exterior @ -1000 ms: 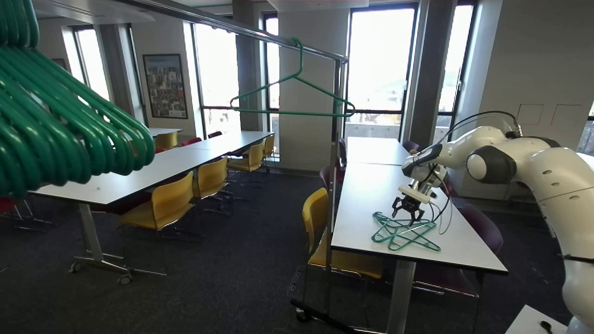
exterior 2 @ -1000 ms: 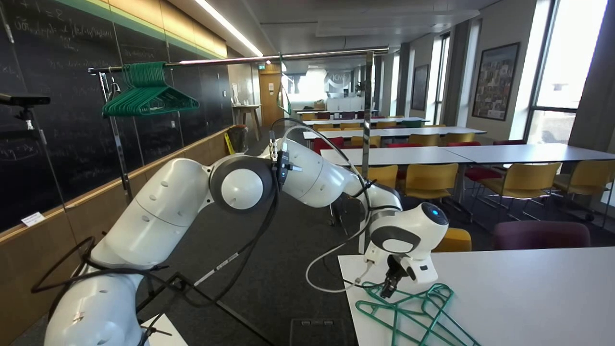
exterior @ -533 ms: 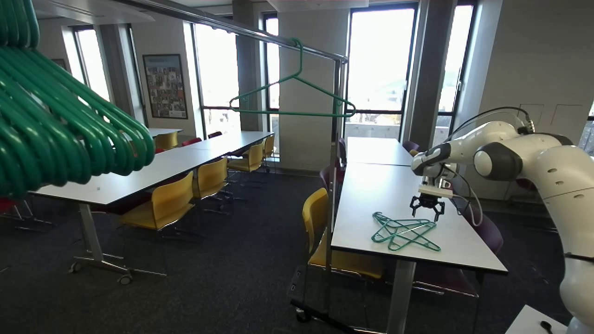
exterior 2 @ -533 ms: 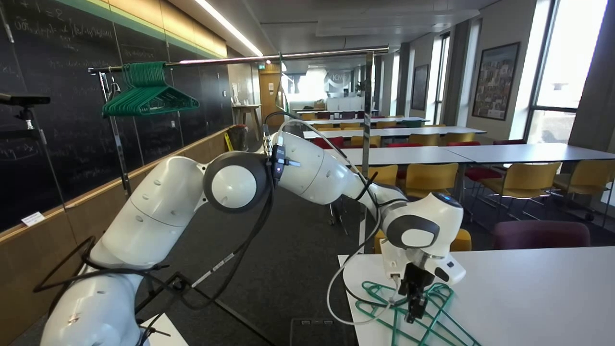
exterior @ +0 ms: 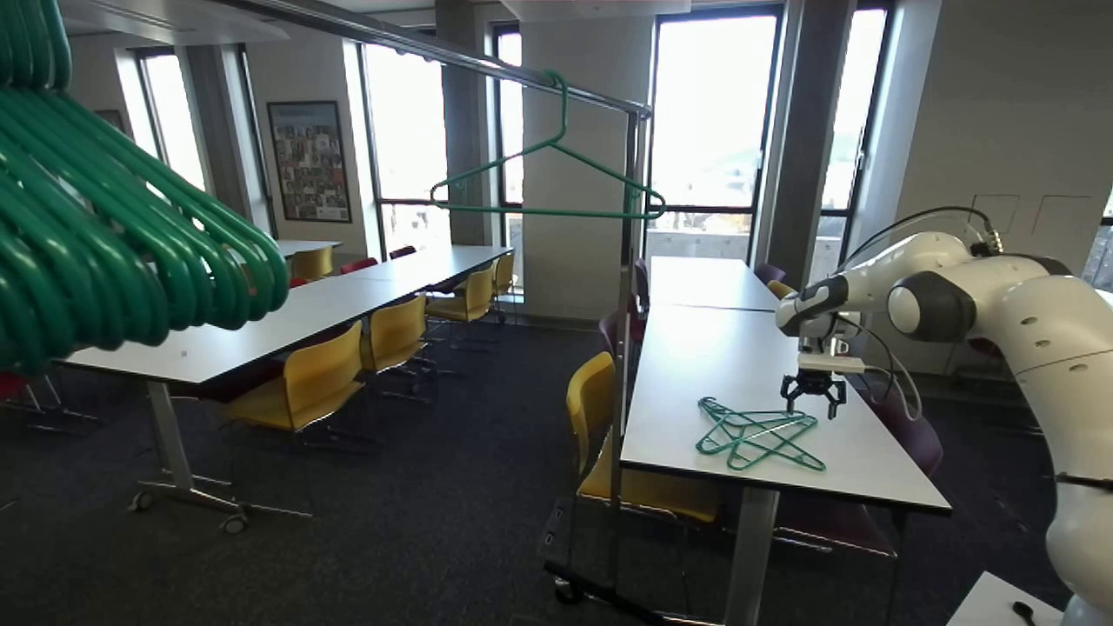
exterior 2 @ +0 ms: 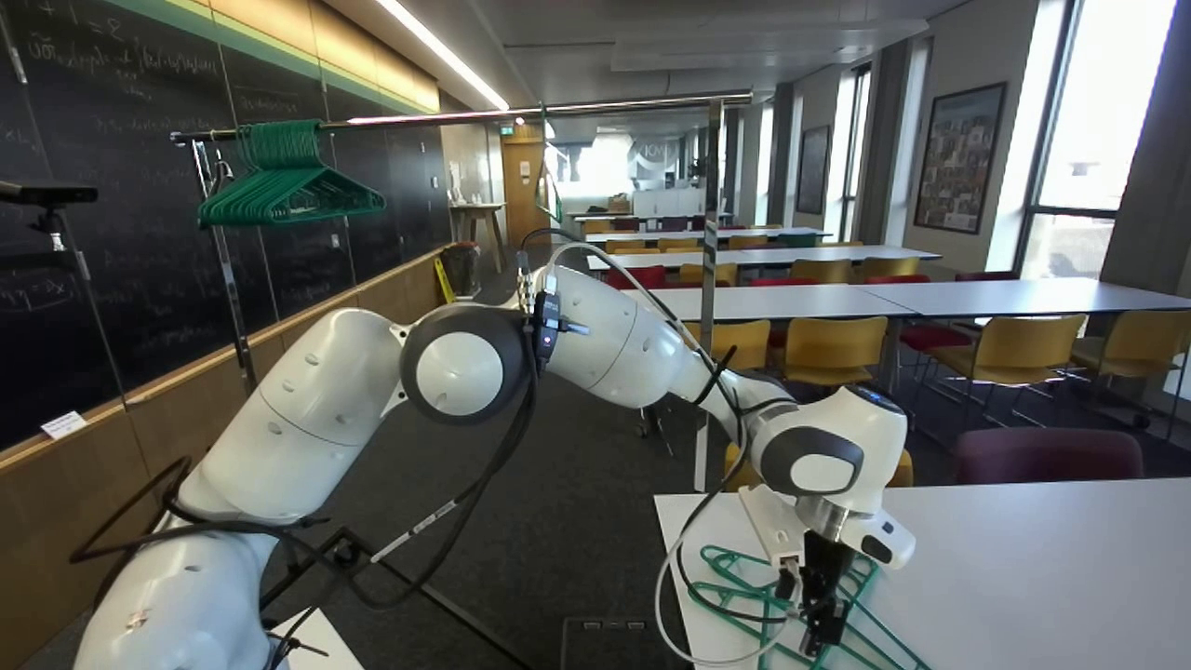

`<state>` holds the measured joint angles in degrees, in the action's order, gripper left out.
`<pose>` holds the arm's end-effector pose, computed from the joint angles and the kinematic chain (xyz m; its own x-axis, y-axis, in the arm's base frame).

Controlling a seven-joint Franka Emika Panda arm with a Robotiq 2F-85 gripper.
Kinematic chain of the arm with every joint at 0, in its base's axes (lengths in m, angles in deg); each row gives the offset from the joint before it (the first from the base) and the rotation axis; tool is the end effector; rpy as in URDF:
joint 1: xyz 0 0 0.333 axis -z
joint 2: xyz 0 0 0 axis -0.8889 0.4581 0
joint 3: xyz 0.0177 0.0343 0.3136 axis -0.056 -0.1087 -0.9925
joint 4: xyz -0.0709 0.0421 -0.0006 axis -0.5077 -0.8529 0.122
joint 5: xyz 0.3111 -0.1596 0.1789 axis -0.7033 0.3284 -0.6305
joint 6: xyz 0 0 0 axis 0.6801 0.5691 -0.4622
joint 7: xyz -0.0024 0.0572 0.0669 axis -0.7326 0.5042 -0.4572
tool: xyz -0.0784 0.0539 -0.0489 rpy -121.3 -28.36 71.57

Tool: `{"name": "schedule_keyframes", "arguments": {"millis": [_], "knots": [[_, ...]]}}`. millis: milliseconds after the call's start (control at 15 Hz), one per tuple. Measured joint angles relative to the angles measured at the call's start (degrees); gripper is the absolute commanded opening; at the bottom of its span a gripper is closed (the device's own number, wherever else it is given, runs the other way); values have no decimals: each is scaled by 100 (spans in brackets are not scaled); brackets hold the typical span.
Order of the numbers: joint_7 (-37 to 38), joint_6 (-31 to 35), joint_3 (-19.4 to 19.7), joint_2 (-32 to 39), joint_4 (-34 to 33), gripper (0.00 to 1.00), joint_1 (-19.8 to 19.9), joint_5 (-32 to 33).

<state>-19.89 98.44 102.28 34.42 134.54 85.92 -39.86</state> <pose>0.5710 -0.4024 0.2526 0.6500 -0.7378 -0.1820 -0.7475 -0.6639 0.0217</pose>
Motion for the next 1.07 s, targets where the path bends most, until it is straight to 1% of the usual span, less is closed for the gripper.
{"name": "schedule_keyframes", "arguments": {"millis": [267,333,467,667,800,1067], "knots": [[0,0,-4,0,0,100,-1,0],[-87,88,-18,2,6,100,0,3],[-414,558,-66,2,38,100,-7,138],[-732,1032,-83,1,24,100,-79,637],[-1130,1188,-147,2,9,100,-73,832],[-2257,1469,-436,53,5,100,108,862]]}}
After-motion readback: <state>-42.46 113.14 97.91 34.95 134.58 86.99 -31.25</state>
